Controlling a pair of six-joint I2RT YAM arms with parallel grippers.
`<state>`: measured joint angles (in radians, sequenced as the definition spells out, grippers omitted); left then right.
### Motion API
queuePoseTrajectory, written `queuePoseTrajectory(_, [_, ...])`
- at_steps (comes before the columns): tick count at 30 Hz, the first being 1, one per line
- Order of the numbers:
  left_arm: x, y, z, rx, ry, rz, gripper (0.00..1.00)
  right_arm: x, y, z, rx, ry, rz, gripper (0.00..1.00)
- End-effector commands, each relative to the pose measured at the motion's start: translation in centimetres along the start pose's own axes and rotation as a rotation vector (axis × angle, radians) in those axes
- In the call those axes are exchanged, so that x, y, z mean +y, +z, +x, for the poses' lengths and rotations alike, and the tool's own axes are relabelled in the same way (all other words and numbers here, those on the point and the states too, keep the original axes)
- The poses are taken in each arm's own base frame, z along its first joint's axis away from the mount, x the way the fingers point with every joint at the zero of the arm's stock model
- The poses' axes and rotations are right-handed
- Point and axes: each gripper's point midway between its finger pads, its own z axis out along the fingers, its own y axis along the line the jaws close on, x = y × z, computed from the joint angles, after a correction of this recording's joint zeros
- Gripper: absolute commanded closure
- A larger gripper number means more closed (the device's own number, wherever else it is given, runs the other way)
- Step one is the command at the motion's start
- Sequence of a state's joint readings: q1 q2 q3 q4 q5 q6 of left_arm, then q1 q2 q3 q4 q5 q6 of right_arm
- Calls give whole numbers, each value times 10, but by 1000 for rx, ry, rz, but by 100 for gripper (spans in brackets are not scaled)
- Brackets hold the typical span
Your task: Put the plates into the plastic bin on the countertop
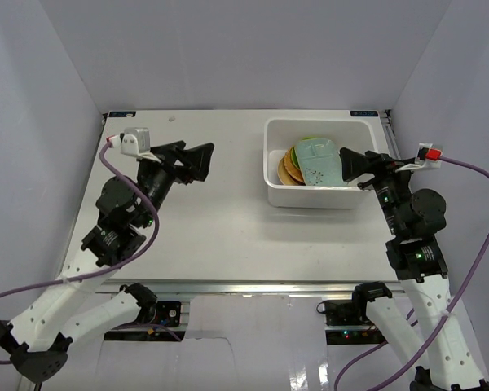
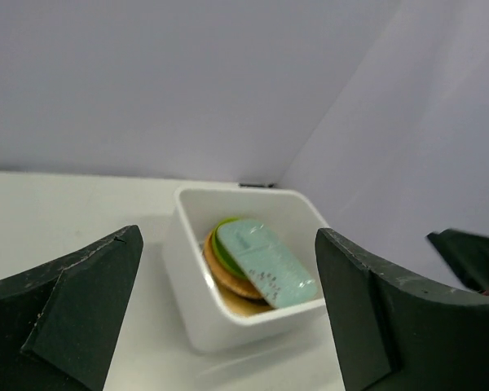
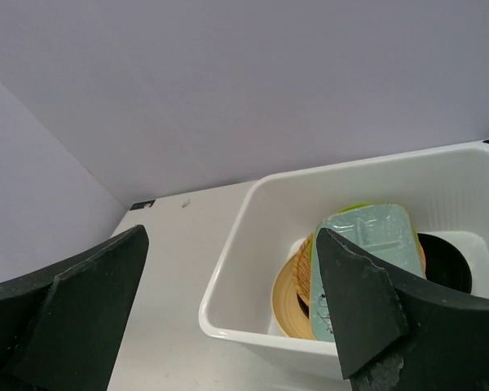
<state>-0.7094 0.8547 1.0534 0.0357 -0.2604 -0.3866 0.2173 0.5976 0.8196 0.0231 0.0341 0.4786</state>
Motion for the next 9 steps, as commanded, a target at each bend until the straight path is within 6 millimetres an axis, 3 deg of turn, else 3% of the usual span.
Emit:
queuePoseTrajectory(1, [41, -36, 30, 101, 31, -154, 2, 11, 2, -14, -61, 13, -49, 10])
queuePoseTrajectory(2, [50, -44, 43, 130, 35, -172, 2, 10, 1, -13, -59, 13, -46, 10])
queuePoseTrajectory(6, [69, -69, 63, 176, 35, -223, 2, 6, 1, -7, -54, 12, -40, 10])
queuePoseTrajectory(9, [75, -72, 68, 184, 24, -251, 2, 7, 1, -6, -44, 17, -40, 10])
